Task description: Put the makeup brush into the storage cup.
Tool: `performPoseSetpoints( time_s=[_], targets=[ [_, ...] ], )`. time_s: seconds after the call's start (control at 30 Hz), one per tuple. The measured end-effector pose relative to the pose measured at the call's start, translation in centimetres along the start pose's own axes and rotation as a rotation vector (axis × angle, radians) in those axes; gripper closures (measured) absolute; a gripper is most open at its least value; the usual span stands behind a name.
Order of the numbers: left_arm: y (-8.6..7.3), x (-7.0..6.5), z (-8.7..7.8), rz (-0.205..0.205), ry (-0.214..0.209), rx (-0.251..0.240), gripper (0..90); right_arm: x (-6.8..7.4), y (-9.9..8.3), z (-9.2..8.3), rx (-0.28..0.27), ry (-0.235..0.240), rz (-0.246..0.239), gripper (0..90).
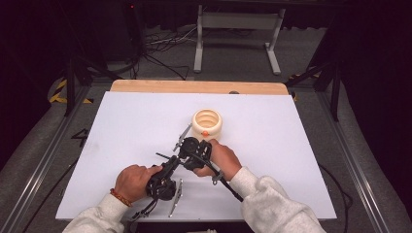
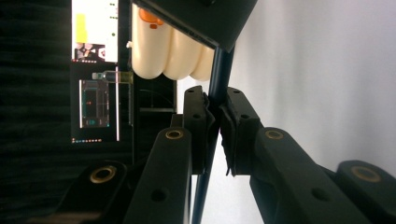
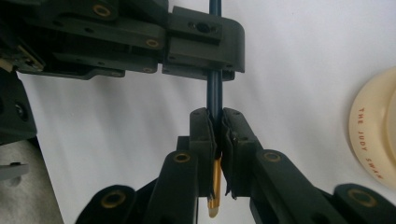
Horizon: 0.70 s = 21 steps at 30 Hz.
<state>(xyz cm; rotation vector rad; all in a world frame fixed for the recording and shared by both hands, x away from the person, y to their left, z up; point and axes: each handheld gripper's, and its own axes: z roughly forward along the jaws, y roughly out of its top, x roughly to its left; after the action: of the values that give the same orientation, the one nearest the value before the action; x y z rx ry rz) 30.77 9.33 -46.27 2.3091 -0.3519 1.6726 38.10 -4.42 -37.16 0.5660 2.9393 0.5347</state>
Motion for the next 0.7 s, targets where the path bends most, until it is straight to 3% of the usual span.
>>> performPoseSetpoints(
  time_s=[0.27,0.43,0.53,0.57,0.63,0.7],
  targets=[
    [0.1,0.0,0.0,-0.003,-0.025,0.017,83.1,0.3,0.3,0.1,0.006,0.006,-0.019,84.1],
    [-0.1,0.3,0.0,-0.021,-0.038,0.02,83.3,0.3,0.3,-0.1,-0.015,0.007,-0.009,84.0],
    [-0.3,0.4,0.2,-0.032,-0.05,0.031,83.3,0.2,0.0,-0.3,-0.045,-0.005,-0.026,83.1],
    [-0.3,0.4,0.2,-0.032,-0.06,0.048,83.3,0.1,-0.3,-0.3,-0.053,-0.021,-0.032,77.5],
    [-0.6,0.3,0.5,-0.067,-0.08,0.042,83.4,-0.1,-0.6,-0.5,-0.065,-0.029,-0.031,74.7],
    [-0.7,0.3,0.6,-0.073,-0.081,0.04,83.4,-0.2,-1.0,-0.8,-0.084,-0.027,-0.033,70.2]
  ],
)
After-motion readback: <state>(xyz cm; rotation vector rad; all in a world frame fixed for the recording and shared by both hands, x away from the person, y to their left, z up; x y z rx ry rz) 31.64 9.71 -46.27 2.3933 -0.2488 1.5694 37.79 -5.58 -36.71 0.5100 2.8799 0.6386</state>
